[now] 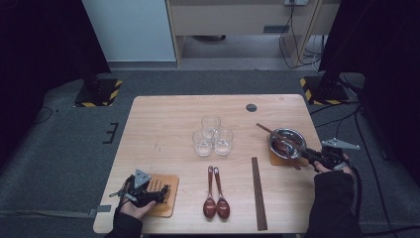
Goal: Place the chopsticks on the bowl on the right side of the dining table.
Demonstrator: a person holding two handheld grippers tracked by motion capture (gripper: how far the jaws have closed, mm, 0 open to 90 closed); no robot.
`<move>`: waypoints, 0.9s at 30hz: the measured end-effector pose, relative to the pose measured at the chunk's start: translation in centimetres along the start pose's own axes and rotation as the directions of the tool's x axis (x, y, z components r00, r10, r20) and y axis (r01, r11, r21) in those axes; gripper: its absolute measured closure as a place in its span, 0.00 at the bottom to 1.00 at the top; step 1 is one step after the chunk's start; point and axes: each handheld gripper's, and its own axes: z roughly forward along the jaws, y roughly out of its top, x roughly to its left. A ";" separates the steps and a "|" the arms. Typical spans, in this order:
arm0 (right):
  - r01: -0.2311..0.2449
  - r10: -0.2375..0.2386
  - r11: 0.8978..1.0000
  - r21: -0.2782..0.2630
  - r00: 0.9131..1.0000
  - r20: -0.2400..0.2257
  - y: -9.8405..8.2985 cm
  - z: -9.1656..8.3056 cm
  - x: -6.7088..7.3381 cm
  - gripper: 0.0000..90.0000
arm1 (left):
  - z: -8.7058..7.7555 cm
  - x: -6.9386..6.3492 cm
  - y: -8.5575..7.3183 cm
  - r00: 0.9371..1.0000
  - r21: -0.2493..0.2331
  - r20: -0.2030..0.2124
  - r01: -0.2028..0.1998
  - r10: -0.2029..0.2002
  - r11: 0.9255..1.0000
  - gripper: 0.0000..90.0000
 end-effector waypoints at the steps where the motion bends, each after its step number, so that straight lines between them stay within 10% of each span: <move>1: -0.002 0.002 1.000 0.004 1.000 0.002 -0.1 0.0 -0.1 0.82 | 0.0 0.0 0.0 1.000 0.000 0.000 0.000 0.000 1.000 0.08; 27: -0.036 0.035 0.999 0.006 0.998 0.052 -0.5 0.0 -1.3 0.74 | 0.0 0.0 0.0 1.000 0.000 0.000 0.000 0.000 1.000 0.08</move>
